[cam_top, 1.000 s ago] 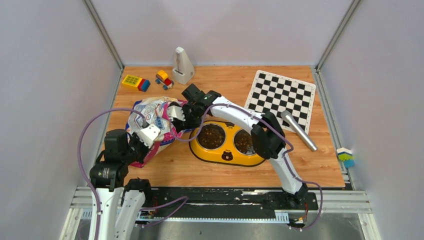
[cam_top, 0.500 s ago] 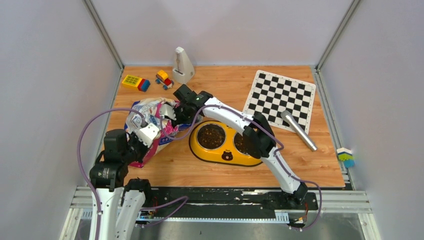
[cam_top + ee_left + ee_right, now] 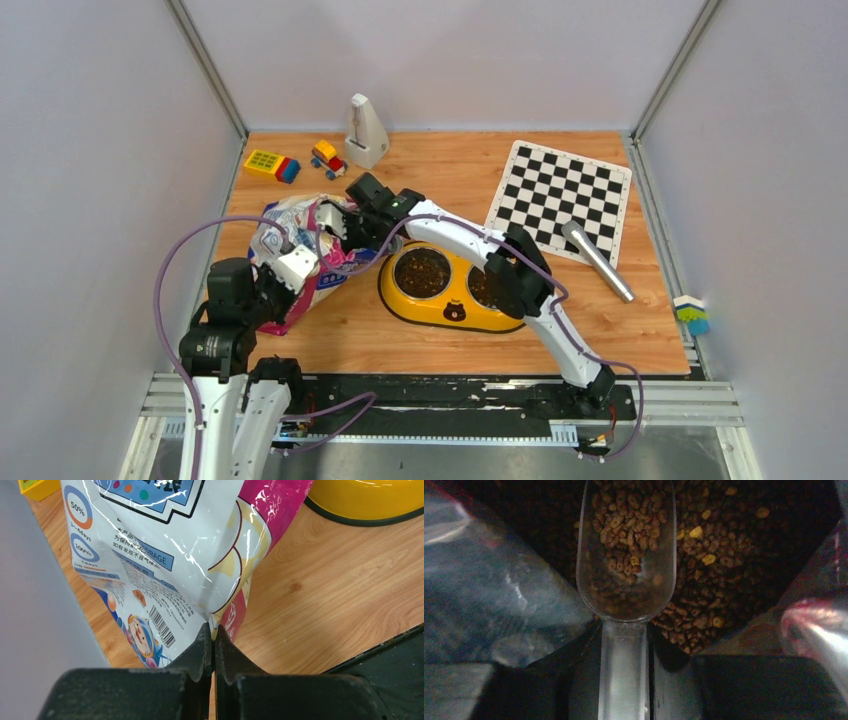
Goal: Serve the pet food
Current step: Collect the pet food from the pet food bag.
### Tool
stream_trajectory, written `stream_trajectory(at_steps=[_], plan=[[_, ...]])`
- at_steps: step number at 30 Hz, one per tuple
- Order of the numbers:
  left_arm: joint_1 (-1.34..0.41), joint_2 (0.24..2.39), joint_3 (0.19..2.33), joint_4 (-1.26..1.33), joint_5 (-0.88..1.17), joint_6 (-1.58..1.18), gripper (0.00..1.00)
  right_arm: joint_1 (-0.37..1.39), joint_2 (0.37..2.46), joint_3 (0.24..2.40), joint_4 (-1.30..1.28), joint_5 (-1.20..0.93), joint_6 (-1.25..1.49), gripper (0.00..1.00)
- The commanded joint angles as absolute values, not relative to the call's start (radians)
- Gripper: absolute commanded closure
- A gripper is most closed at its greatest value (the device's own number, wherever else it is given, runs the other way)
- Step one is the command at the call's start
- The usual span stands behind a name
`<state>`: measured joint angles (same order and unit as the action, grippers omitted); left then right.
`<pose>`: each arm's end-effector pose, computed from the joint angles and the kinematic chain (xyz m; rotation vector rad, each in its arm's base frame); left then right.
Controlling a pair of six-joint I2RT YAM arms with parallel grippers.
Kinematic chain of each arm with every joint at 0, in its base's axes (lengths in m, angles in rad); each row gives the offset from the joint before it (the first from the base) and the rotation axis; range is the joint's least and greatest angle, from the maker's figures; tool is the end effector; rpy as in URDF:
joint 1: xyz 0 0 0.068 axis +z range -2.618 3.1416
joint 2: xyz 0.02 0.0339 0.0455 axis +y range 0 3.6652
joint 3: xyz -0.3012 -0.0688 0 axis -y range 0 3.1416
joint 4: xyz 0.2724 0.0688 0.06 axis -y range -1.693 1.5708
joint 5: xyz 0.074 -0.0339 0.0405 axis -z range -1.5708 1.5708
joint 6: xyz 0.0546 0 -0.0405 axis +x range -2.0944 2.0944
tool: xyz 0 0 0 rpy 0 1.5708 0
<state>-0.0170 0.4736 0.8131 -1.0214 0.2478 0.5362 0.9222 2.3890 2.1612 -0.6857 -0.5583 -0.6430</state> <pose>0.0871 -0.0149 0.3182 0.7343 2.1037 0.0042 0.3347 0.4895 0.2211 -1.8979 1.5689 0.8119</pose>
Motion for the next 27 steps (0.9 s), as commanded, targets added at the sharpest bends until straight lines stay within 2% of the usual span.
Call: stream_trajectory(at_steps=[1,12,27], plan=[[-0.017,0.458,0.847,-0.901,0.299,0.517,1.00,0.921,2.212,2.099,-0.629,-0.605,-0.586,1.00],[-0.016,0.453,0.844,-0.899,0.295,0.515,1.00,0.878,1.922,1.800,-0.586,-0.544,-0.613,1.00],[-0.017,0.446,0.842,-0.897,0.295,0.515,1.00,0.750,1.722,1.644,-0.583,-0.526,-0.638,1.00]])
